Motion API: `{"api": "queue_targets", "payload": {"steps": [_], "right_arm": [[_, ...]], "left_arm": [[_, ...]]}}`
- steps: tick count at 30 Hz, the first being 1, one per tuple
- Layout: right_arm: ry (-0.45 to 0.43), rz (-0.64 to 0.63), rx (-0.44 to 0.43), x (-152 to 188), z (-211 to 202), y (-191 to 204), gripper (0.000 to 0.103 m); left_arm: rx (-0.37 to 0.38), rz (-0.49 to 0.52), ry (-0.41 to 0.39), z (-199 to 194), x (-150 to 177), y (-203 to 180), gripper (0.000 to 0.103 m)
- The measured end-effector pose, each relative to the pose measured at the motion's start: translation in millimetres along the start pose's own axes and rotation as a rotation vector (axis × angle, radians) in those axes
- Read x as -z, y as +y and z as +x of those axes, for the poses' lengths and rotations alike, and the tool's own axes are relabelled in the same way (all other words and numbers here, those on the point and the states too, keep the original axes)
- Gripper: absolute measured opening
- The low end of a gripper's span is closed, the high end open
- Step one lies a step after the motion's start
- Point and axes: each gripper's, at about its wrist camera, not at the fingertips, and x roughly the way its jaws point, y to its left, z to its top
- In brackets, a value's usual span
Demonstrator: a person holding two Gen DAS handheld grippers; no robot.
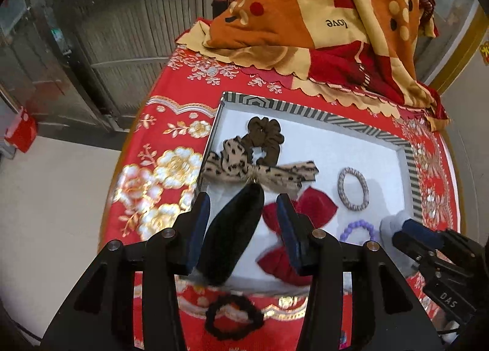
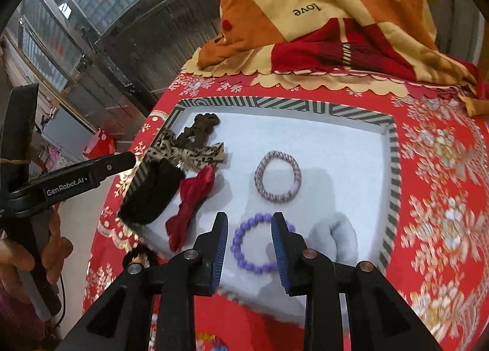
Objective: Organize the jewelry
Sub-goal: 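Withdraw both open tools from the tray toward the remaining accessories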
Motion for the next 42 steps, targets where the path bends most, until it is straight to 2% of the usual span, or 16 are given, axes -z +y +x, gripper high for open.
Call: {"api": "queue_targets", "payload": {"steps": [18,24,42], "right_arm": [[-0.022,0.009,0.023,79,-66,2,0.031],[-0.017,-0.017,0.03,101,-82,6,0.037],[-0.002,-0.032,0.029,153,-113,-4,0.038]], "left_arm": [[-0.031,-0.013,-0.03,-63,78,-18,0.044],[-0.043,-0.031,-0.043,-80,103,-21,0.044],[-0.062,-0.067,-0.031,-109,170,-35,0.044]]}}
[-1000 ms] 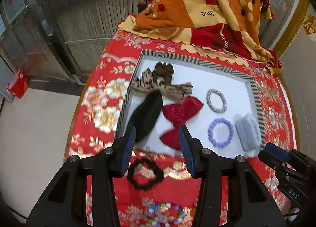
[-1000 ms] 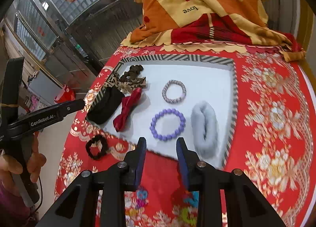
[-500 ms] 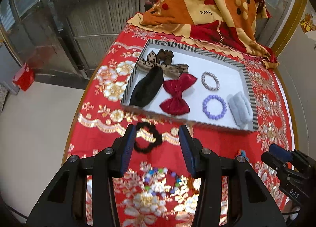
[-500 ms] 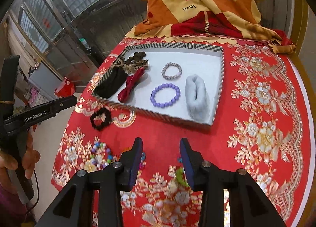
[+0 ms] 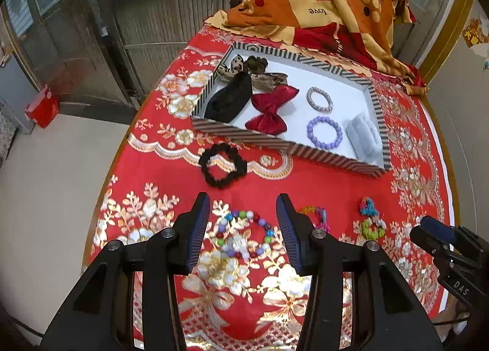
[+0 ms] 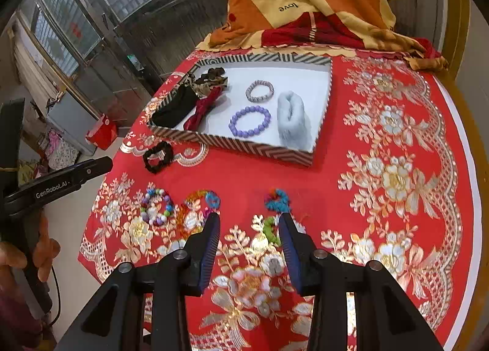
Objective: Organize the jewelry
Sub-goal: 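Withdraw both open tools from the tray toward the remaining accessories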
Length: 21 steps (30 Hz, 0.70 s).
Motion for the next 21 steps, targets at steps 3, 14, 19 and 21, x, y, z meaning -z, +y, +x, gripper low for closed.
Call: {"api": "queue_targets", "payload": {"steps": [3,14,19,21], "right_arm": [[0.005,0.002,0.0,8,-3,-4,0.038],[0.011,0.004,0.002,24,-10,-14,0.038],[0.015,0.004,0.004,28,-12,-16,0.039],[0.021,0.008,0.005,30,-11,-18,0.039]], "left_arm": [[-0.003,0.001,0.002,-3,8,-3,0.044],[-0.008,-0.015,0.012,-10,29,-5,0.044],[-0.013,-0.019,0.018,-12,34,-4,0.044],[-0.016,-0.02,0.021,-12,36,-3,0.044]]}}
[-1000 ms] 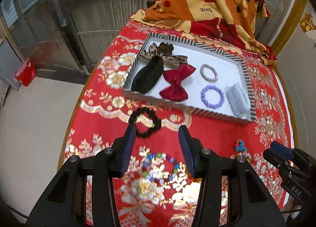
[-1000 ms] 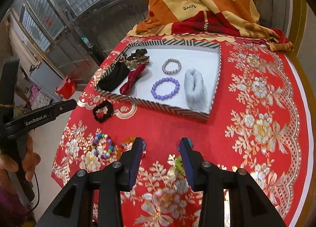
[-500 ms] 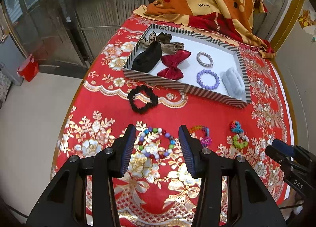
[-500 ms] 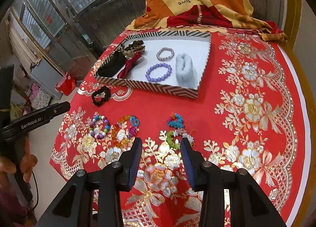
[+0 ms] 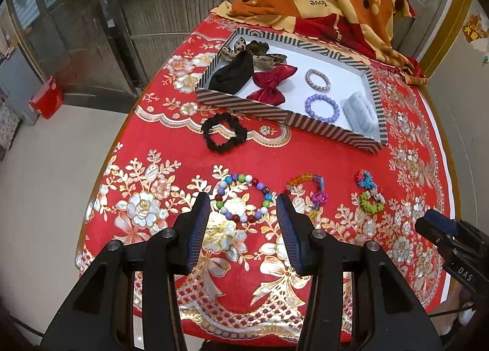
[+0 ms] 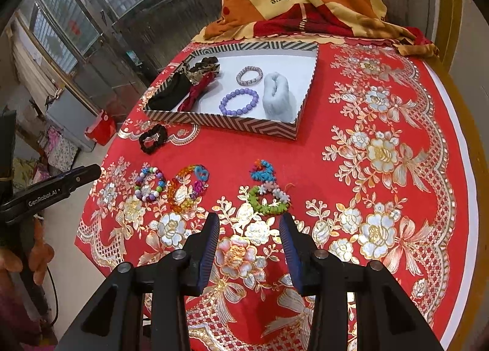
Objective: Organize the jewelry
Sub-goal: 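Grasp the multicolour bead bracelet with the left tool while the right grasps the blue-green beaded hair tie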
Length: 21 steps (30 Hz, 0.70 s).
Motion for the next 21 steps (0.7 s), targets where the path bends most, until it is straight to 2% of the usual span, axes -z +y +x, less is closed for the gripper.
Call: {"api": "queue_targets", "payload": {"steps": [6,11,13,14,21], "right_arm": [[0.016,0.005,0.003,2,4,-2,0.039],[0.034,0.008,0.006,3,11,-5,0.039],[0.044,0.009,0.007,3,15,-6,0.039],[0.047,0.009,0.008,3,17,-7,0.039],[0.074,0.011,0.018,2,32,-11,0.04]], "left_arm": [[0.018,-0.032,0.025,4,3,11,0.044],[0.074,-0.081,0.074,15,6,29,0.045],[0.092,-0.09,0.097,21,8,34,0.049],[0.104,-0.098,0.106,23,10,37,0.055],[0.121,-0.112,0.172,44,16,48,0.056]]}}
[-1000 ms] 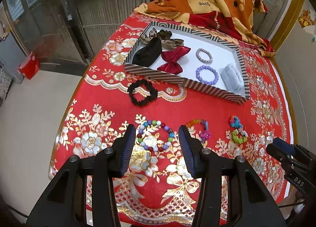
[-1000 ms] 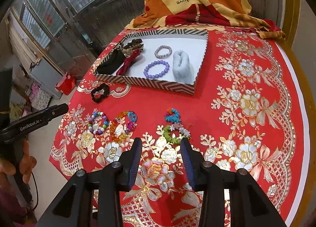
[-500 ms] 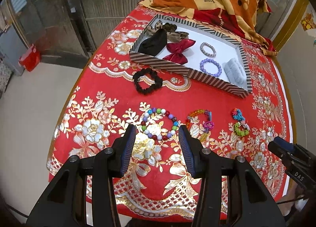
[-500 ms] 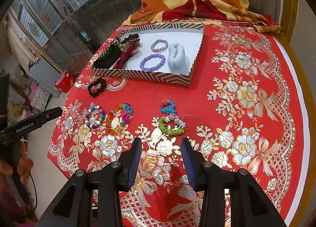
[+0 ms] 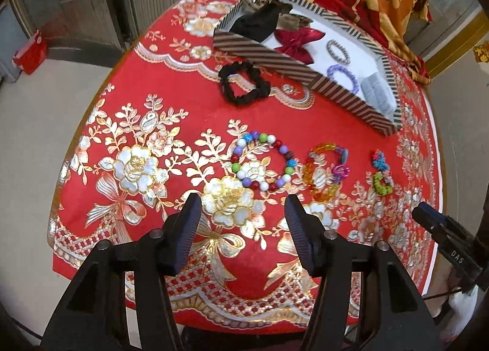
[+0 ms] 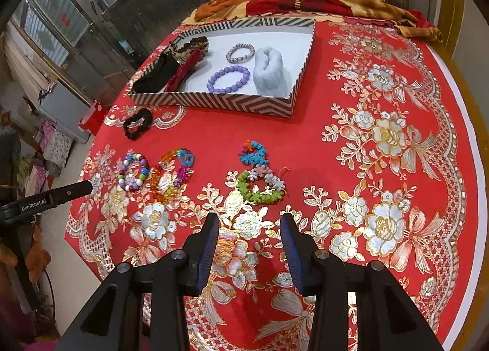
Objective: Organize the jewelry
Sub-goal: 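Grasp the multicolour bead bracelet with the left tool while the right grasps the blue-green beaded hair tie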
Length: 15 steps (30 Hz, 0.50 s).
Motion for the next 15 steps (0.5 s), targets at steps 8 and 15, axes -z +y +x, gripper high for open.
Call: {"api": "queue_targets", "payload": {"steps": [8,15], "right_arm": [[0.011,-0.015,0.032,-12,20,-4,0.039],[0.03,-0.055,0.044,-36,46,3,0.04]], "left_arm": [[-0.021,-0.017,0.034,22,-11,11,0.056],[-0.027,0.004,0.059,41,-22,7,0.056]]}}
